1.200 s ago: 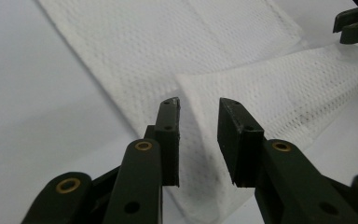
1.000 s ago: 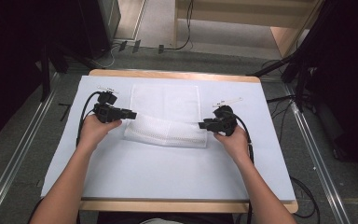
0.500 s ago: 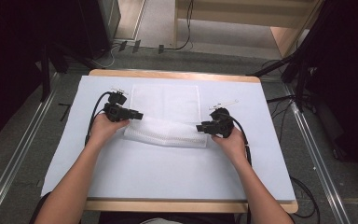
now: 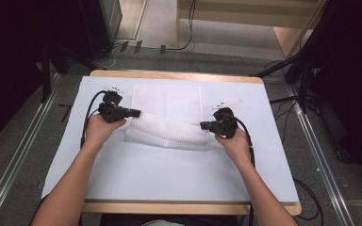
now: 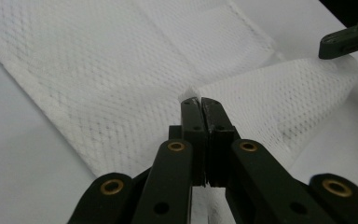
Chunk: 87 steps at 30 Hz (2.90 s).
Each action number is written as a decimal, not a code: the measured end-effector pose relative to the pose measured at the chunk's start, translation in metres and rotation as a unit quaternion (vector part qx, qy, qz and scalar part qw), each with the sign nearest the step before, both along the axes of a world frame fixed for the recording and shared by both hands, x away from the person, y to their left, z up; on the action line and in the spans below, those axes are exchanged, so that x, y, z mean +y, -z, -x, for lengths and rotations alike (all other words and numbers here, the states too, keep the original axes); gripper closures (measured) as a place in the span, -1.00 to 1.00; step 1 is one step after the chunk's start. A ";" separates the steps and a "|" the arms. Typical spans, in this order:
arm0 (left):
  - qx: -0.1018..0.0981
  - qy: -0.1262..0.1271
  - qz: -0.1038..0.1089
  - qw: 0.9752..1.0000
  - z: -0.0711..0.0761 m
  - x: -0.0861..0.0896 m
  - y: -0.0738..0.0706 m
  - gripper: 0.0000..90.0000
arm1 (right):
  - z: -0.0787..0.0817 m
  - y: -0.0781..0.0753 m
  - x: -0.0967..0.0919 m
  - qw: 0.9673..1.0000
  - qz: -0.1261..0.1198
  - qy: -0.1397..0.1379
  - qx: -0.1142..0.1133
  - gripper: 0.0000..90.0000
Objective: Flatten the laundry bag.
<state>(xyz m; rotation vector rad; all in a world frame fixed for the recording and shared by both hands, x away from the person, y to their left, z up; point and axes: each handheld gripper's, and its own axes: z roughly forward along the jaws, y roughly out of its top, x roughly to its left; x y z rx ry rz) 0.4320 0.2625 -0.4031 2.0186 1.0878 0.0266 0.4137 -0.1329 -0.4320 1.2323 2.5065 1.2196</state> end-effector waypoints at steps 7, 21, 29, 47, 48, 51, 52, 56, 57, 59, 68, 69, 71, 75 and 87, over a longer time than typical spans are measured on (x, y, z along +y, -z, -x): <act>-0.013 0.009 0.003 1.000 0.021 0.006 -0.010 1.00 | 0.013 -0.008 -0.003 1.000 -0.006 -0.017 -0.017 1.00; -0.021 0.021 -0.004 1.000 0.064 0.015 -0.005 1.00 | 0.038 -0.005 -0.001 0.999 -0.003 -0.044 -0.019 1.00; -0.010 0.026 -0.001 1.000 0.080 0.023 0.002 0.99 | 0.058 -0.004 0.006 0.998 -0.009 -0.062 -0.011 1.00; -0.021 0.015 -0.001 1.000 0.096 0.038 -0.009 0.47 | 0.081 -0.019 0.000 0.997 -0.035 -0.066 -0.037 0.72; -0.018 0.010 -0.007 1.000 0.096 0.038 -0.007 0.46 | 0.079 -0.017 0.000 0.997 -0.033 -0.062 -0.033 0.68; -0.010 -0.001 -0.015 1.000 0.093 0.038 0.000 0.42 | 0.072 -0.008 0.001 0.997 -0.026 -0.063 -0.035 0.62; -0.004 -0.005 -0.018 1.000 0.091 0.039 0.002 0.42 | 0.071 -0.006 0.001 0.997 -0.024 -0.061 -0.032 0.63; 0.008 -0.016 -0.022 1.000 0.083 0.038 0.012 0.41 | 0.060 0.005 0.001 0.997 -0.020 -0.063 -0.030 0.59; 0.009 -0.019 -0.024 1.000 0.080 0.037 0.015 0.41 | 0.057 0.008 0.001 0.998 -0.015 -0.058 -0.026 0.58; 0.014 -0.022 -0.028 0.999 0.075 0.036 0.020 0.40 | 0.052 0.012 0.002 0.999 -0.009 -0.048 -0.016 0.56; 0.035 -0.060 -0.037 0.997 0.056 0.038 0.037 0.38 | 0.033 0.030 0.006 0.999 0.030 -0.011 -0.005 0.53; 0.037 -0.062 -0.039 0.997 0.054 0.038 0.039 0.38 | 0.032 0.031 0.006 0.999 0.035 -0.004 -0.006 0.50; 0.051 -0.062 -0.045 0.996 0.051 0.037 0.044 0.38 | 0.029 0.034 0.006 0.999 0.041 0.006 -0.004 0.45; 0.063 -0.055 -0.038 0.996 0.050 0.031 0.049 0.49 | 0.027 0.037 0.009 0.999 0.047 0.020 0.000 0.47; 0.074 -0.055 -0.040 0.995 0.046 0.025 0.051 1.00 | 0.015 0.033 0.018 0.997 0.066 0.021 0.018 1.00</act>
